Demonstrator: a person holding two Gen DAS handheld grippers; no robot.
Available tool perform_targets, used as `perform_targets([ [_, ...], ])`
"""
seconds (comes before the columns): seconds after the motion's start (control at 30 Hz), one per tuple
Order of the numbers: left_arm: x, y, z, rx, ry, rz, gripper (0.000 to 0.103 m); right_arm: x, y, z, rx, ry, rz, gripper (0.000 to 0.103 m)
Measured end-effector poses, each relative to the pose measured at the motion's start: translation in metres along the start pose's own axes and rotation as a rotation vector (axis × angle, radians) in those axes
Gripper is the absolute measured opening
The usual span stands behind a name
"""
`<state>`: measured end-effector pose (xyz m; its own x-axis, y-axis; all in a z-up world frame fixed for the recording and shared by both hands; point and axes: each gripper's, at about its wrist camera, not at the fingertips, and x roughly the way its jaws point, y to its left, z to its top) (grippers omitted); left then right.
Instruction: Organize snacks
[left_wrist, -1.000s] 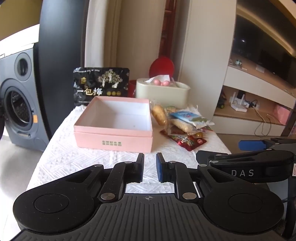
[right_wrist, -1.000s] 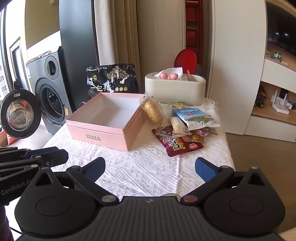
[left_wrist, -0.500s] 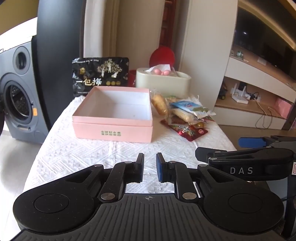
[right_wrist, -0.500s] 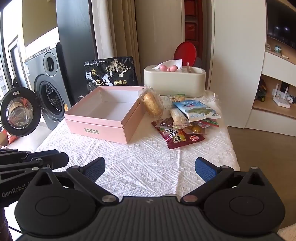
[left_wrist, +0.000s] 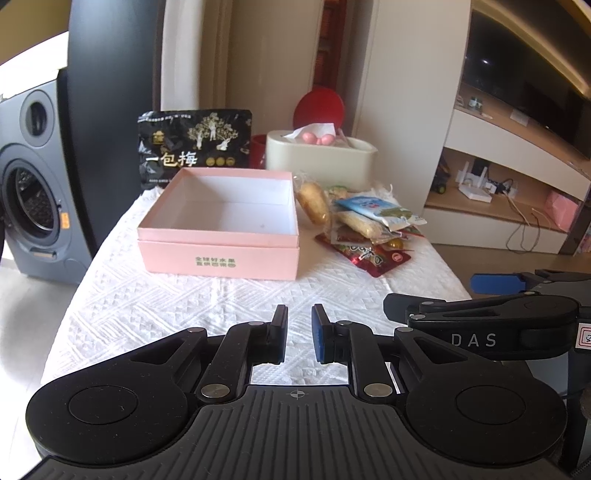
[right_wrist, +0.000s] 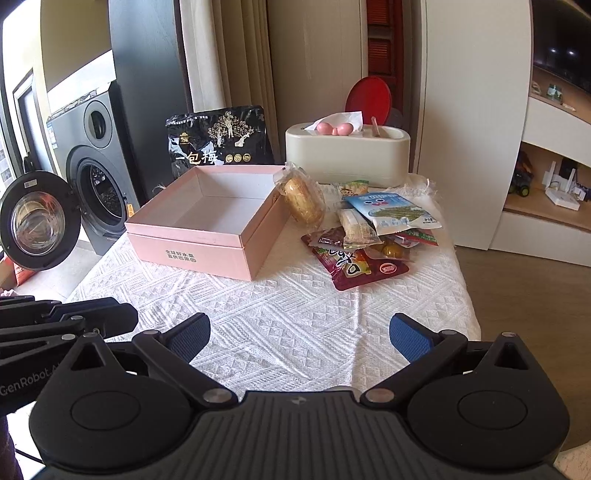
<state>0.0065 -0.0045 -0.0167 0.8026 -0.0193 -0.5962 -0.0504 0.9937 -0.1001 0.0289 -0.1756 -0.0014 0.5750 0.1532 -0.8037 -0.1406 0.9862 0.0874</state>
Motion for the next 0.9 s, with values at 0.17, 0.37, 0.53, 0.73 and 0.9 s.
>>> perform_targets([
  [0.17, -0.0002, -0.0004, 0.0003, -0.001, 0.001, 0.001, 0.018, -0.0001, -0.0008, -0.0002, 0.002, -0.001, -0.001, 0.103],
  [0.37, 0.0012, -0.0009, -0.0006, -0.004, 0.010, -0.002, 0.018, 0.0002, -0.0012, -0.0018, 0.004, 0.003, 0.003, 0.103],
  [0.53, 0.0009, -0.0008, -0.0004, -0.005, 0.013, -0.004, 0.018, 0.0001, -0.0009, -0.0026, 0.007, 0.006, 0.005, 0.103],
  [0.73, 0.0005, -0.0012, -0.0011, -0.006, 0.013, -0.004, 0.018, 0.0004, -0.0009, -0.0024, 0.009, 0.006, 0.003, 0.103],
  [0.9, 0.0000, -0.0015, -0.0027, -0.007, 0.013, -0.008, 0.018, -0.0008, -0.0006, -0.0026, 0.006, 0.006, 0.003, 0.103],
])
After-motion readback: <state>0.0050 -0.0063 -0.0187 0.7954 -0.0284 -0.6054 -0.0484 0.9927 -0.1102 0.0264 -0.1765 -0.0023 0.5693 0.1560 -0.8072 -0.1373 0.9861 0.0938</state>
